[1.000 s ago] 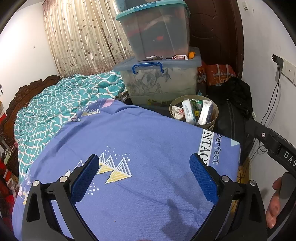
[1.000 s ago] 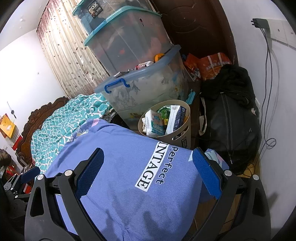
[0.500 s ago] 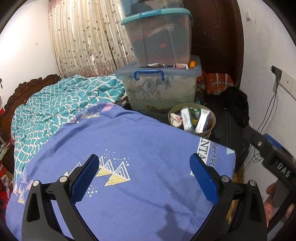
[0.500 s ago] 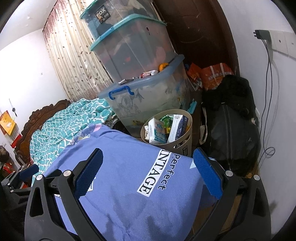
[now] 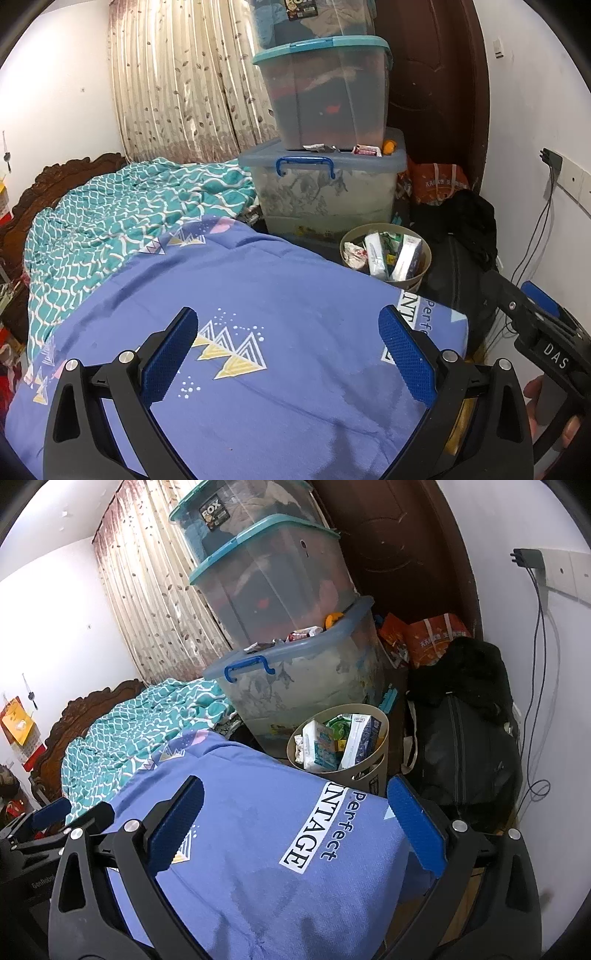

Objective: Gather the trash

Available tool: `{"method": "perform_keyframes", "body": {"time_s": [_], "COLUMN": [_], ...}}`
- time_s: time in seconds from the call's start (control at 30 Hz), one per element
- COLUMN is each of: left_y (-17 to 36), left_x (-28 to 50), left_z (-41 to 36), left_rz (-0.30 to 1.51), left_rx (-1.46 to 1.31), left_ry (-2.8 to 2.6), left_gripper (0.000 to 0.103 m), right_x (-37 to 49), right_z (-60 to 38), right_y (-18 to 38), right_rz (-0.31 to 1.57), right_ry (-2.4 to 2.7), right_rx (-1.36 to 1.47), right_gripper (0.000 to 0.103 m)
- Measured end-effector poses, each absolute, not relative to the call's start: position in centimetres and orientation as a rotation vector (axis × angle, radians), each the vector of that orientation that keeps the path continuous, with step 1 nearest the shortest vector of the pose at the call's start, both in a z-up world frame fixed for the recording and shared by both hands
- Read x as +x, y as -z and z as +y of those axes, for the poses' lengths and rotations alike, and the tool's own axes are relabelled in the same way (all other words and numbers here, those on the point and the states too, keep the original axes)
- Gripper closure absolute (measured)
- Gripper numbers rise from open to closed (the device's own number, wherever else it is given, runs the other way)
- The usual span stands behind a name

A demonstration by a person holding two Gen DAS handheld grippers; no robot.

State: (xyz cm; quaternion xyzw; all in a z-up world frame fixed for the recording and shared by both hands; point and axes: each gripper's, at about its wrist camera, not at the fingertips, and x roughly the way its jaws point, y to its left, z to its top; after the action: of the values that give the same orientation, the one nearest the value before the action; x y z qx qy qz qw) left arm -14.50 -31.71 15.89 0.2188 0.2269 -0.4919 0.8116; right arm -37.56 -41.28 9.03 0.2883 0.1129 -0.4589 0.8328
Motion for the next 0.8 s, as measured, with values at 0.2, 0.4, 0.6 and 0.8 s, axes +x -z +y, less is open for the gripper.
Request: {"method": "perform_keyframes", "body": {"time_s": [0.2,0.4,0.6,0.8], "left_y": [-16.3,-16.61,-16.61,-16.54], "left_x": [-14.17,-14.07,-14.04,-14.04], "left_z": [-31.41,-31.17,-31.14,-31.18], "left_rz": [0.48,0.477,0.478,0.478], "left_rx": [0.453,0.445,0.448,0.448], "left_ry": [1.035,1.028,1.026,1.029], "left_gripper": [0.009,0.009,0.009,0.009], "right_x": [-37.34,-37.18,-37.16,-37.1], "right_z": [-41.3,-41.15,-41.08,-40.96], "right_y": [-8.99,-9.0,-8.99,-8.9], "right_rz": [0.249,0.252,0.254,0.256], "right_ry": [0.966,0.962,0.961,0.96], "right_rx": [0.615,0.613,0.613,0.617], "right_gripper": [0.004,0.004,0.004,0.004]}}
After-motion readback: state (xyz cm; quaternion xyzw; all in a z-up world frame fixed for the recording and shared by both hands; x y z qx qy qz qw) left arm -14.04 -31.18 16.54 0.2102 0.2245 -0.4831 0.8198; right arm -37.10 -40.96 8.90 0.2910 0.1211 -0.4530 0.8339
